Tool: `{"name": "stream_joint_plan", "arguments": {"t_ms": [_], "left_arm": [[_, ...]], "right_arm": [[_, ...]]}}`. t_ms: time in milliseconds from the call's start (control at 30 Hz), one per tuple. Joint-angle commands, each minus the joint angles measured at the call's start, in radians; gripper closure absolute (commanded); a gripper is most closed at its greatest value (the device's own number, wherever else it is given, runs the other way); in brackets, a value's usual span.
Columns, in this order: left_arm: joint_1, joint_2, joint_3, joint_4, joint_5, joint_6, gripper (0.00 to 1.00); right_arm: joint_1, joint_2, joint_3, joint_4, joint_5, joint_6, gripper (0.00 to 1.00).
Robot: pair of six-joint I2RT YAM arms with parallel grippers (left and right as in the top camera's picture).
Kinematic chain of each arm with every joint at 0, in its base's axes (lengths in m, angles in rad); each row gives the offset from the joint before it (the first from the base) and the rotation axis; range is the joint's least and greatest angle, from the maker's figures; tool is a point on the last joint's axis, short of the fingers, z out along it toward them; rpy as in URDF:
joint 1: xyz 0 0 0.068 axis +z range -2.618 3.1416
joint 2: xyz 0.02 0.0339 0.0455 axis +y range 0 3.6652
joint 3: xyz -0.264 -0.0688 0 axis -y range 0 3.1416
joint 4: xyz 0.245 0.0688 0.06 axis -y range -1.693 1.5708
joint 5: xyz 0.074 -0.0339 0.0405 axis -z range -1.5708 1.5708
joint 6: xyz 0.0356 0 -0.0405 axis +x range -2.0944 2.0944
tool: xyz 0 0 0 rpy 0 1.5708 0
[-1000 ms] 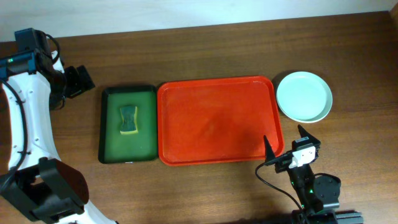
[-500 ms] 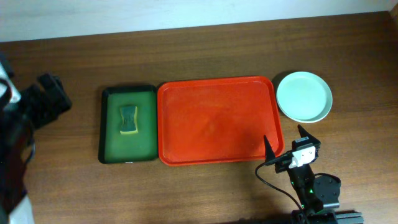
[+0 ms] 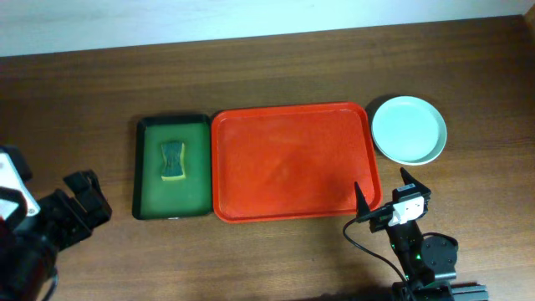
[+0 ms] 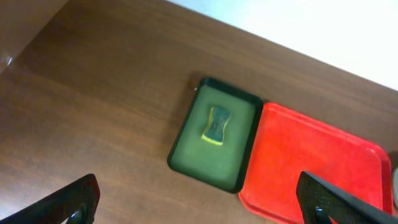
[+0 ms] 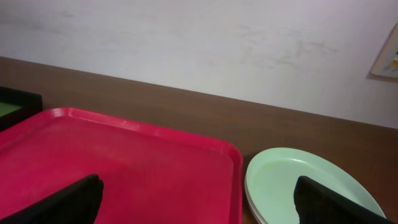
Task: Clean dirty plates on tray and stack at the side
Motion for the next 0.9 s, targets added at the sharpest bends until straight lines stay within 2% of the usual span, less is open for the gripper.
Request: {"name": "stream_joint_plan", "arguments": {"t_ms": [0,67,200,333,533,700,867], "left_arm": [[-0.047,-0.026,0.005,-0.015,-0.021,-0.002,0.01],[-0.107,-0.047,0.004,-0.016,-0.055,-0.002,0.01],[-0.146,-0.106,0.002,0.003,-0.060,-0.003,0.01],[-0.146,-0.226,-0.101,0.214,-0.060,-0.002,0.01],[-0.172,-0.510,-0.582,0.706,0.011,-0.003,0.01],[-0.180,-0.814,-1.049,1.256,0.051,-0.003,0.01],[-0.204,-0.982,-1.320,1.540,0.058,-0.003,0.01]], "right_arm": [[-0.004,-0.008,-0.005,-0.008,0.005,-0.007,0.02],[-0.004,-0.008,-0.005,-0.008,0.005,-0.006,0.02],[-0.004,-0.008,-0.005,-0.008,0.005,-0.007,0.02],[-0.004,-0.008,-0.005,-0.008,0.005,-0.007,0.02],[-0.004,-0.008,-0.005,-0.008,0.005,-0.007,0.02],[-0.004,-0.008,-0.005,-0.008,0.005,-0.007,0.02],[-0.004,-0.008,-0.005,-0.008,0.005,-0.007,0.02]]}}
